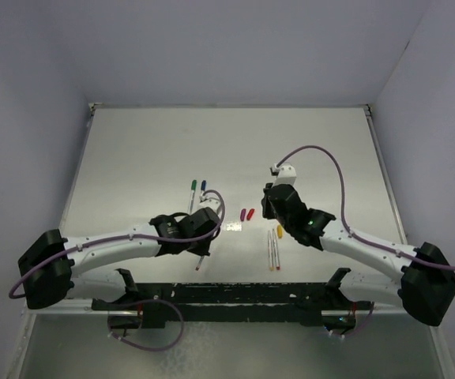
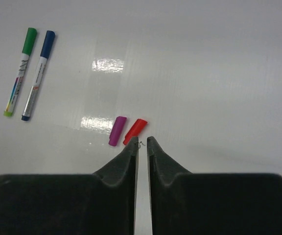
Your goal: Insert the pens into the pen caps
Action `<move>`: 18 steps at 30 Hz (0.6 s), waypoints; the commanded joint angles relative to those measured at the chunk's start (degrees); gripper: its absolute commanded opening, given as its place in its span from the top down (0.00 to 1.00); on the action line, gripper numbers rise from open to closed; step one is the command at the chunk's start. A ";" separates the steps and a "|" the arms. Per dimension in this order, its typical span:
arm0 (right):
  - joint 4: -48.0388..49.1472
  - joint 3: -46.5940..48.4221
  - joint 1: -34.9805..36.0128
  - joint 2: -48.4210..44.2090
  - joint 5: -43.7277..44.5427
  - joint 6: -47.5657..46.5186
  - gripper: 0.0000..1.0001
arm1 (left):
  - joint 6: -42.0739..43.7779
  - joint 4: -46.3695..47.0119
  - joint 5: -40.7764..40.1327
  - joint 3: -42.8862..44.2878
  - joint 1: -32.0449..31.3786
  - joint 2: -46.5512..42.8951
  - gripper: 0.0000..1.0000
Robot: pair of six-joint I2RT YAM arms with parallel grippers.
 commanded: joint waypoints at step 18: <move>0.79 17.41 -0.45 26.01 -11.08 1.04 0.67 | -3.33 6.10 -2.98 -7.62 -0.07 -14.16 1.00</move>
